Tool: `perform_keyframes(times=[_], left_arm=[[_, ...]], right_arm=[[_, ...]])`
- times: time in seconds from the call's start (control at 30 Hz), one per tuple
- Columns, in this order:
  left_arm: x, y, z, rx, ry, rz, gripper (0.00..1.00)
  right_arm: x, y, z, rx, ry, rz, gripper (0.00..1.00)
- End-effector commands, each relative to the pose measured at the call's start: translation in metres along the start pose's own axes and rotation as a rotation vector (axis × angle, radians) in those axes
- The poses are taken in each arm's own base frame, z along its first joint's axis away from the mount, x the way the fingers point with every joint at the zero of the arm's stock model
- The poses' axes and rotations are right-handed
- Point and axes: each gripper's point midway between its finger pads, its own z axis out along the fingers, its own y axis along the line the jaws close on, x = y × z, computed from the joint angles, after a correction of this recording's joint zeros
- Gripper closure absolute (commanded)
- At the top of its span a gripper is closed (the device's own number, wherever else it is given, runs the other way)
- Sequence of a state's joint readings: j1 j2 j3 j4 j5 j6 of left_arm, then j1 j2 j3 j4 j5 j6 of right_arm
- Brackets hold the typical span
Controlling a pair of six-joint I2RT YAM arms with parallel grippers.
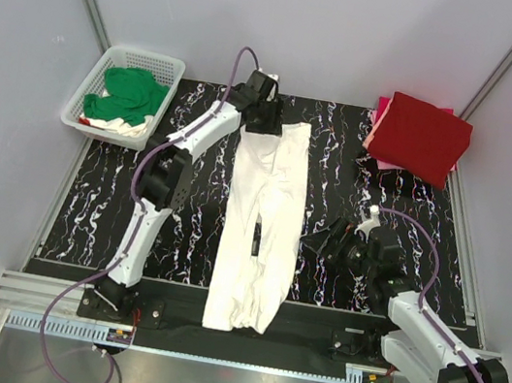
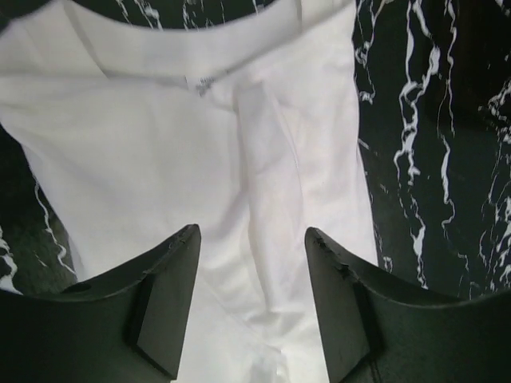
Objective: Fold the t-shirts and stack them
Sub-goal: Fold the tshirt
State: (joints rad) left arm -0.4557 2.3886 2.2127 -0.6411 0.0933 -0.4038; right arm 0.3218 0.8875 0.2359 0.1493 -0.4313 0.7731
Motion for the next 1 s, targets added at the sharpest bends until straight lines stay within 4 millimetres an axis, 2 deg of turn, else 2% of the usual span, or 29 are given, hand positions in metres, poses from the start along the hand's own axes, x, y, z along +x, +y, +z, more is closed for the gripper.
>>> perform_keyframes(times=[0.0,0.23,0.37,0.47,0.53,0.77,0.93,0.97], left_arm=[[-0.014,-0.016,0.016,0.052,-0.064,0.006,0.39],[-0.018,-0.017,0.041,0.082,-0.102,-0.020,0.36],[-0.011,-0.020,0.058,0.110,-0.089,-0.070,0.37],[-0.009,-0.026,0.063,0.147,-0.086,-0.100,0.38],[-0.007,-0.036,0.062,0.184,-0.082,-0.102,0.38],[-0.006,-0.088,0.048,0.224,-0.131,0.012,0.37],[0.009,-0.114,0.048,0.282,-0.091,0.002,0.38],[0.018,-0.123,0.047,0.285,-0.077,0.034,0.38]], right_arm=[[-0.012,0.017,0.002,-0.057,-0.034,-0.030,0.00],[-0.011,0.017,0.003,-0.066,-0.029,-0.029,0.00],[-0.011,0.017,0.003,-0.069,-0.030,-0.029,0.00],[-0.011,0.018,0.003,-0.073,-0.031,-0.030,0.00],[-0.011,0.017,0.003,-0.072,-0.031,-0.031,0.00],[-0.010,0.016,0.005,-0.066,-0.021,-0.026,0.00],[-0.010,0.016,0.006,-0.064,-0.019,-0.025,0.00],[-0.010,0.015,0.006,-0.064,-0.017,-0.024,0.00]])
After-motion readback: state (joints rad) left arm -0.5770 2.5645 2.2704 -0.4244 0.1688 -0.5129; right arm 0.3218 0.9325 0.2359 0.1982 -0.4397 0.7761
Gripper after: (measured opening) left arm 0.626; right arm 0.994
